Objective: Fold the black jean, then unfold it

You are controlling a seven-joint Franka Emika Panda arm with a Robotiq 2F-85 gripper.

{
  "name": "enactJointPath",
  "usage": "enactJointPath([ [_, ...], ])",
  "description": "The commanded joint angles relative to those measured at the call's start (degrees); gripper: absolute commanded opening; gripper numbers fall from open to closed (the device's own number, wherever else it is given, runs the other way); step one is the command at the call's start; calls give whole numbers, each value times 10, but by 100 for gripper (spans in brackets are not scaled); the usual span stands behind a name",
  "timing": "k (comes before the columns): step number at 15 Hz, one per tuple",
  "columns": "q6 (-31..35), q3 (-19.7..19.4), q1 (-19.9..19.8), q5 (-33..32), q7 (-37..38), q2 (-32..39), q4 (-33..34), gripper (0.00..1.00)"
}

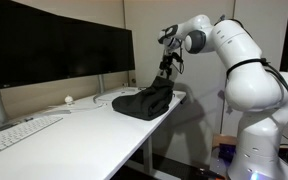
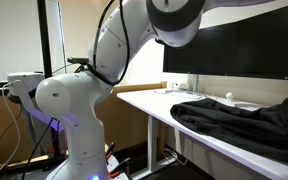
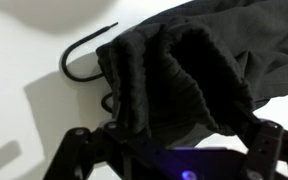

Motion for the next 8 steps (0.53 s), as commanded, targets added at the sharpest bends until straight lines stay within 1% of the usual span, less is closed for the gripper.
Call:
enactJointPath([
  [1, -13, 2, -10, 16, 29, 23, 33, 100],
  [8, -18, 3, -8, 13, 39, 41, 45, 100],
])
